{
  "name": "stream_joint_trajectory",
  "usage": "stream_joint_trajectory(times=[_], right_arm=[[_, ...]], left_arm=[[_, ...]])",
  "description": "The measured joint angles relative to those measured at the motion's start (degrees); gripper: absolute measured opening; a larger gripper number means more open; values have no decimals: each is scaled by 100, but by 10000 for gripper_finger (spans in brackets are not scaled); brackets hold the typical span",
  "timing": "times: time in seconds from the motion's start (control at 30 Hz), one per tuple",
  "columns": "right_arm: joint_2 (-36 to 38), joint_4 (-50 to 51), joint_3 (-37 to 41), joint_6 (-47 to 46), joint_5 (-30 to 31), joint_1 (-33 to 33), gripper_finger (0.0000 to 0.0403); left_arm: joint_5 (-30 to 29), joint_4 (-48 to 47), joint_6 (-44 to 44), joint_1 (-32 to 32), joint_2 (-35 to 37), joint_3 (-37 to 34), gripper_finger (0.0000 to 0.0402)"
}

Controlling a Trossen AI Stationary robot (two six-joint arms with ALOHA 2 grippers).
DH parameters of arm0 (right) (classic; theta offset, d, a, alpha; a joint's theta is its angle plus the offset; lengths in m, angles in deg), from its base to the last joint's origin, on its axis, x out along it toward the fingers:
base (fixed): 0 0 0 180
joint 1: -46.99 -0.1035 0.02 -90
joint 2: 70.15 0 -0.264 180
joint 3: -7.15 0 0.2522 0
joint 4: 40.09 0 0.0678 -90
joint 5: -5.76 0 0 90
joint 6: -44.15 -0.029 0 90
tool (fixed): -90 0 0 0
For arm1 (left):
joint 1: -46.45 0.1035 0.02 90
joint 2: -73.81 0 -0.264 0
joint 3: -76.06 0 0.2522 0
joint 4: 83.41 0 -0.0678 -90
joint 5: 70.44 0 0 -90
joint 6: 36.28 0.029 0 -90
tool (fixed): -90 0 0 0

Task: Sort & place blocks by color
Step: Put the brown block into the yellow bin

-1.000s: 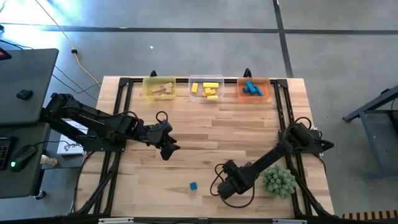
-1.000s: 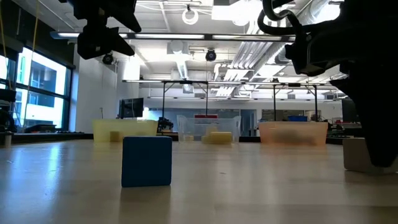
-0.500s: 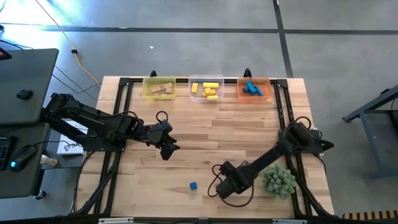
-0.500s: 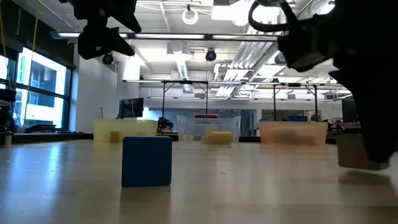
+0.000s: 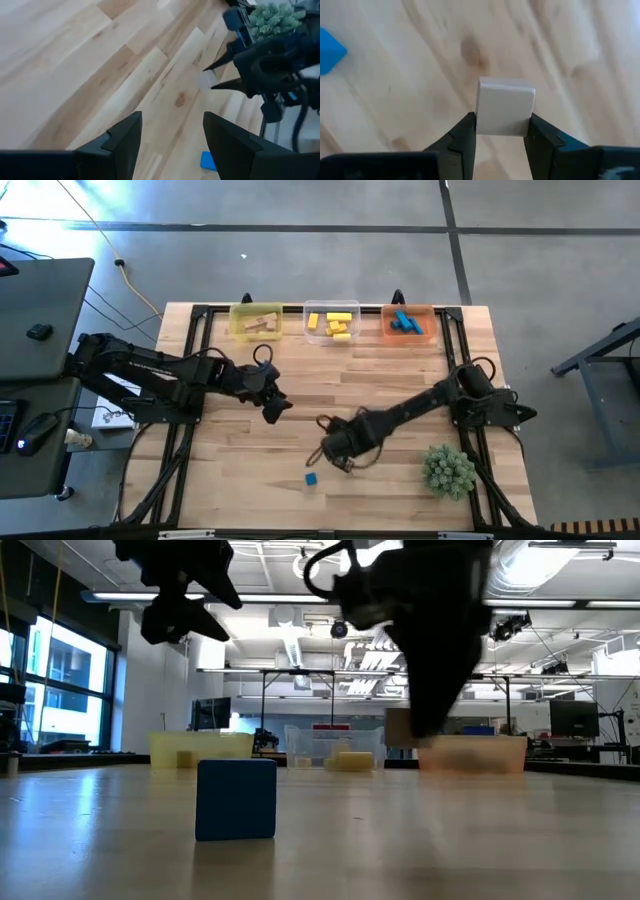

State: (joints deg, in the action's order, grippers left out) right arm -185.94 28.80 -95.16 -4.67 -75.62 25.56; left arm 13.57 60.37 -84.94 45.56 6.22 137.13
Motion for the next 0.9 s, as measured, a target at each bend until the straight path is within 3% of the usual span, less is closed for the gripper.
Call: stream_joint_trajectory(times=[0.27,0.53,0.9], right_arm=[[0,-41,-591,2006,-163,958,110],[0,-29,-1286,3659,-1232,1929,110],[0,-21,-1886,4635,-2888,3026,110]], left_arm=[[337,1,1571,658,0,0,202],[430,4,3333,1317,0,0,202],[430,260,5463,2069,0,0,202]])
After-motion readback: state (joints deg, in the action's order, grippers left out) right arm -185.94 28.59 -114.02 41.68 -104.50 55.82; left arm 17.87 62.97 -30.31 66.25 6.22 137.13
